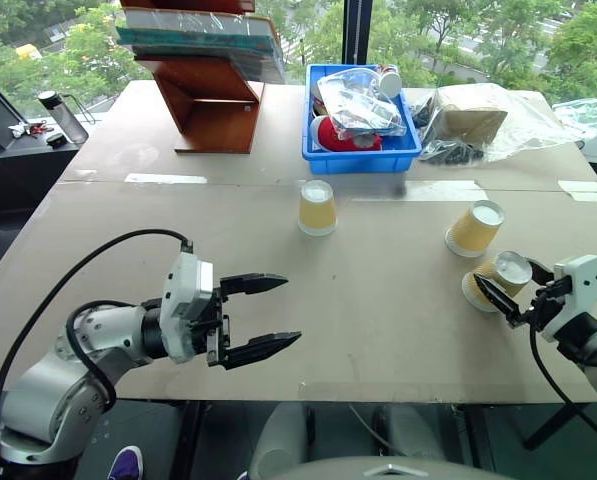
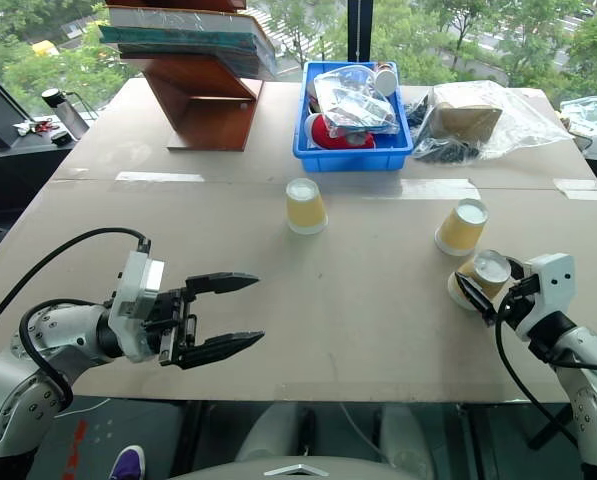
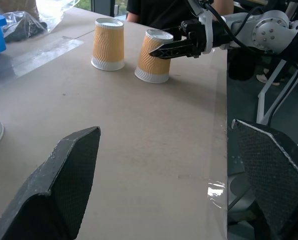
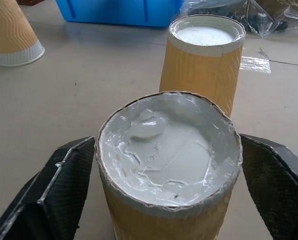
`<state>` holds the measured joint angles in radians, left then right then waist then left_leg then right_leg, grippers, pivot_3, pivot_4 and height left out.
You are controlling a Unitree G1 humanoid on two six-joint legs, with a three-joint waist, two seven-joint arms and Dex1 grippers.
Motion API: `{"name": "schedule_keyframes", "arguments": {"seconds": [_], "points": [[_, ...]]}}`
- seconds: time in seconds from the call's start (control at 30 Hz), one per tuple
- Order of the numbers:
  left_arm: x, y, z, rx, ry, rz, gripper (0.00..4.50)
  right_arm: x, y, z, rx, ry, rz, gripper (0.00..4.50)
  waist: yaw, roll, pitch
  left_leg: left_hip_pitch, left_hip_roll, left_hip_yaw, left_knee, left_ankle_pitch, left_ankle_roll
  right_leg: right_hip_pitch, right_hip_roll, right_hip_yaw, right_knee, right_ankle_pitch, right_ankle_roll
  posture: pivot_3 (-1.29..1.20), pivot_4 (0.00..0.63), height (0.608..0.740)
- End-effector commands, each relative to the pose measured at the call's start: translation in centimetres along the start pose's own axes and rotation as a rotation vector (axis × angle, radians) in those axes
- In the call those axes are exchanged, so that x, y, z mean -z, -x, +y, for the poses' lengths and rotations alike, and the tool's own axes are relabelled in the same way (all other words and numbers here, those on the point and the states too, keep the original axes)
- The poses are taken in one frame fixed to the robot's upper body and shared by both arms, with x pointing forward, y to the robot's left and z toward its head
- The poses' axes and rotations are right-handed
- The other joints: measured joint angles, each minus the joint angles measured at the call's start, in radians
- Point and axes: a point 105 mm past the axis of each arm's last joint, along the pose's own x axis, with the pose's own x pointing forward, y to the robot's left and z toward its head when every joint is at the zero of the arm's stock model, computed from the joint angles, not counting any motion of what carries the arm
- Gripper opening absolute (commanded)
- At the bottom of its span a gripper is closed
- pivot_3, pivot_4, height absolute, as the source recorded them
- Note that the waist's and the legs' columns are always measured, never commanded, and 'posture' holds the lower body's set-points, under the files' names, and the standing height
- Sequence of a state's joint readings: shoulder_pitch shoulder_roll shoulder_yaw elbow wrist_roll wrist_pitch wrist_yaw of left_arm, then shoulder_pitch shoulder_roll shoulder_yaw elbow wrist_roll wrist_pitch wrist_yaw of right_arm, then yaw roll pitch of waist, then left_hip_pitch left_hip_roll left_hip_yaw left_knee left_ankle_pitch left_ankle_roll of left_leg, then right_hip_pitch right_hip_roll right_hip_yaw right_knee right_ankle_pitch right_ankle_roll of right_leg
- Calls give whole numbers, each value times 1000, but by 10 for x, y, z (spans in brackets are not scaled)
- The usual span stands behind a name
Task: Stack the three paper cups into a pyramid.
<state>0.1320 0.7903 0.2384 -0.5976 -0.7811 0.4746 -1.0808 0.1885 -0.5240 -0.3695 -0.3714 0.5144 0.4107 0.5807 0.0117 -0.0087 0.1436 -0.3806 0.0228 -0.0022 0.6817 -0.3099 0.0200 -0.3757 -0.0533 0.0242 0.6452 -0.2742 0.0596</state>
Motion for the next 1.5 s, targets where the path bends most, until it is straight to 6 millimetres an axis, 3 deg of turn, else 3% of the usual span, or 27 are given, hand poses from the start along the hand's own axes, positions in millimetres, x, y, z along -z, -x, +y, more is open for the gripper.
{"name": "schedule_keyframes", "arguments": {"seconds": [0.03,0.3,0.47,0.6,0.77,1.27,1.5], "points": [[-9,1,-2,2,-36,-21,4426,-10,1,-2,5,27,-38,2817,0,0,0,0,0,0,0,0,0,0,0,0,0,0,0,0,150,740],[-8,3,-1,-19,-28,-21,4426,-23,-1,14,-77,76,-53,2817,0,0,0,0,0,0,0,0,0,0,0,0,0,0,0,0,150,740],[3,6,-5,-41,6,-4,4426,-36,-15,98,-505,180,-41,2817,-14,0,0,0,1,-1,0,0,0,0,0,0,0,0,0,0,150,740],[5,9,-7,-59,17,2,4426,-43,-32,133,-674,206,-58,2817,-24,0,1,0,1,-1,0,0,0,0,0,0,0,0,0,0,150,740],[5,10,-8,-80,20,4,4426,-37,-47,158,-812,239,-16,2817,-19,-1,1,-2,0,-3,0,0,0,-1,-1,-2,-1,0,0,0,150,740],[8,20,-21,-142,39,24,4426,-27,-65,137,-761,308,55,2817,-22,-2,2,-2,0,-2,0,0,-1,-2,-1,-2,-1,0,0,0,150,740],[9,21,-21,-157,40,18,4426,-35,-73,126,-718,327,42,2817,-23,-2,2,-2,0,-2,0,0,-1,-2,-1,-2,-1,0,0,0,150,740]]}}
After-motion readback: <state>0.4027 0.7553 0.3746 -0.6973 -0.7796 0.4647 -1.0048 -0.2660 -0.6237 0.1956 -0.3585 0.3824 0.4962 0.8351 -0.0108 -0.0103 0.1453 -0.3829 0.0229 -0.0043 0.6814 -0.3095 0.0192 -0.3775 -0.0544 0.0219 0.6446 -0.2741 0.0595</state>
